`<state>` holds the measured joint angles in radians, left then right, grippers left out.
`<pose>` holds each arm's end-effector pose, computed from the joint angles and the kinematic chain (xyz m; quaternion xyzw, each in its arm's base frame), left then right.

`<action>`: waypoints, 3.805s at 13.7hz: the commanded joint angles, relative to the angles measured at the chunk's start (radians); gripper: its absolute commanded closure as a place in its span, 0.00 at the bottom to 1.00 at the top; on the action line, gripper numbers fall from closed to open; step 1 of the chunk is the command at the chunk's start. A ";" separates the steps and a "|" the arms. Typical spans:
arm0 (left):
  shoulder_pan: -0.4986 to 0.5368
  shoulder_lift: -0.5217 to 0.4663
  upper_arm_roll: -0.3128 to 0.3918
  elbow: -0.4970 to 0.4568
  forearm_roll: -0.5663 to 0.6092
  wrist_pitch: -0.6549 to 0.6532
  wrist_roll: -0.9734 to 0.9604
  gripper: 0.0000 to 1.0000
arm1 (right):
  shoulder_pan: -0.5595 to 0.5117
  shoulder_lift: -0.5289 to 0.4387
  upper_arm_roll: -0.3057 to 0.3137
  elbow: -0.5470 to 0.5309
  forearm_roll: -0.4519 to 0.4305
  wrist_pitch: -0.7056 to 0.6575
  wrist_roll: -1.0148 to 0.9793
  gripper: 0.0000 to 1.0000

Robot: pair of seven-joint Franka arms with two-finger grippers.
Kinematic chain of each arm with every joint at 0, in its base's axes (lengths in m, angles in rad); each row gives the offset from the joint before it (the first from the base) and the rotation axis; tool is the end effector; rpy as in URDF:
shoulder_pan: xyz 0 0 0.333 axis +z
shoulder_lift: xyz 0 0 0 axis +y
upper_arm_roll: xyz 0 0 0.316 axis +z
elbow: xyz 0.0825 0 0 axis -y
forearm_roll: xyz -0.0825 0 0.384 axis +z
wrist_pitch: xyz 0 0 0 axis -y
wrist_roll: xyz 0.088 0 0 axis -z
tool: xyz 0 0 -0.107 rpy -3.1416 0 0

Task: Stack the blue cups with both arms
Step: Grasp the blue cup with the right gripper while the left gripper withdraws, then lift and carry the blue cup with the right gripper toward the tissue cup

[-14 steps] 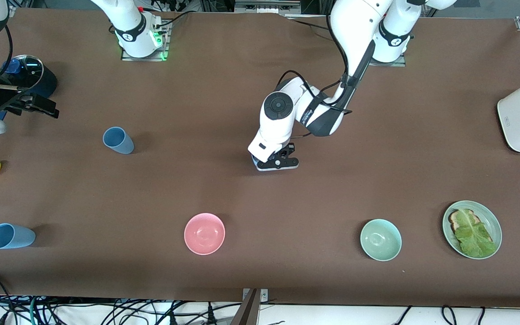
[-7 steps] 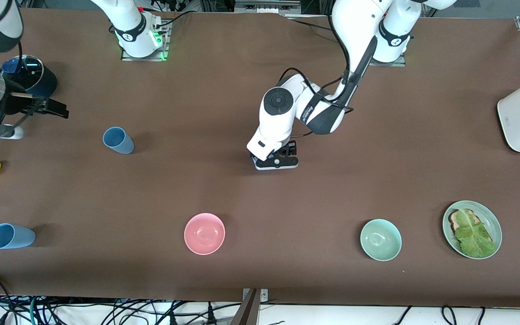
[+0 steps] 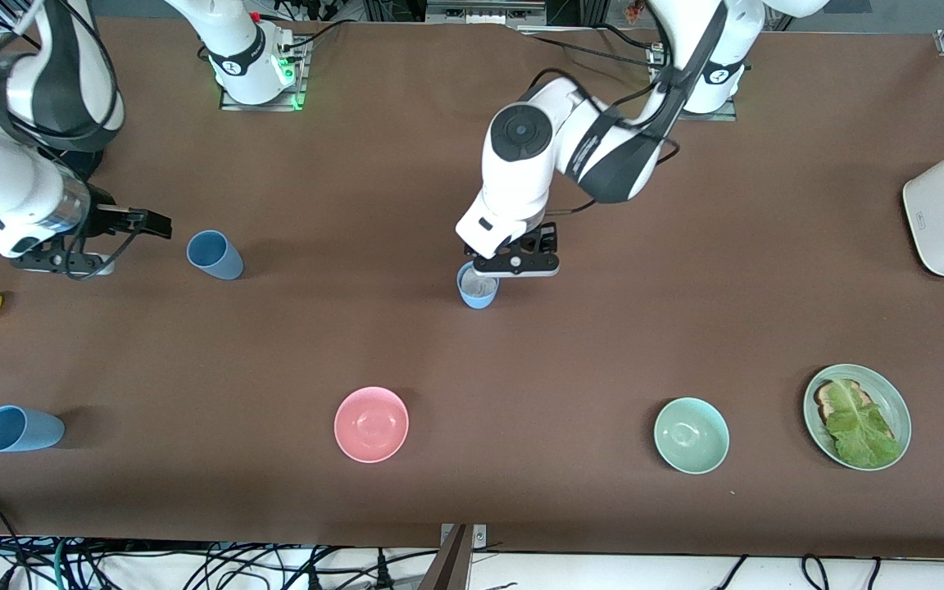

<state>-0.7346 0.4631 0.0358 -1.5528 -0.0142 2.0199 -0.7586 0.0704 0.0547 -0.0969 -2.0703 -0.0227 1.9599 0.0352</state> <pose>0.5221 -0.4442 0.3815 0.9995 0.0311 0.0027 0.0003 0.5386 -0.0154 0.3922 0.9962 -0.0257 -0.0823 0.0131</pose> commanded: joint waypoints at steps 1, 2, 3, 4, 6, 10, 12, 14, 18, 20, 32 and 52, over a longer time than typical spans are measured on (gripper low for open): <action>0.064 -0.136 0.003 -0.027 0.013 -0.116 0.028 0.00 | 0.000 -0.039 0.000 -0.164 -0.016 0.202 -0.011 0.00; 0.079 -0.162 0.001 -0.004 0.020 -0.175 0.028 0.00 | 0.002 -0.036 0.000 -0.203 -0.016 0.264 -0.011 0.00; 0.092 -0.179 0.003 0.025 0.025 -0.231 0.030 0.00 | 0.002 -0.032 0.000 -0.233 -0.016 0.308 -0.011 0.00; 0.127 -0.199 0.003 0.054 0.046 -0.274 0.030 0.00 | 0.002 -0.024 0.000 -0.252 -0.017 0.336 -0.011 0.00; 0.210 -0.242 -0.001 0.089 0.079 -0.317 0.041 0.00 | 0.002 0.000 0.000 -0.263 -0.017 0.346 -0.011 0.00; 0.354 -0.308 0.003 0.091 0.076 -0.346 0.041 0.00 | 0.002 0.065 0.000 -0.278 -0.017 0.402 -0.012 0.02; 0.424 -0.337 0.001 0.082 0.063 -0.366 0.042 0.00 | 0.002 0.092 0.000 -0.277 -0.017 0.406 -0.012 0.24; 0.475 -0.334 0.003 0.079 0.071 -0.385 0.053 0.00 | 0.002 0.100 0.000 -0.277 -0.029 0.407 -0.012 0.76; 0.608 -0.330 0.003 0.080 0.059 -0.380 0.431 0.00 | 0.002 0.093 0.000 -0.272 -0.048 0.404 -0.012 1.00; 0.647 -0.328 0.003 0.079 0.059 -0.377 0.540 0.00 | 0.002 0.082 0.000 -0.268 -0.048 0.399 -0.012 1.00; 0.736 -0.376 0.001 0.030 0.036 -0.423 0.778 0.00 | 0.011 0.004 0.100 0.238 -0.023 -0.268 0.012 1.00; 0.736 -0.423 -0.004 0.011 -0.038 -0.474 0.775 0.00 | 0.362 0.335 0.416 0.527 0.074 -0.012 1.066 1.00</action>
<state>-0.0032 0.0481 0.0399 -1.5423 -0.0353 1.5710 -0.0082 0.4026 0.3289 0.3251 -1.6105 0.0837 1.9364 1.0571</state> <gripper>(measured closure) 0.000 0.952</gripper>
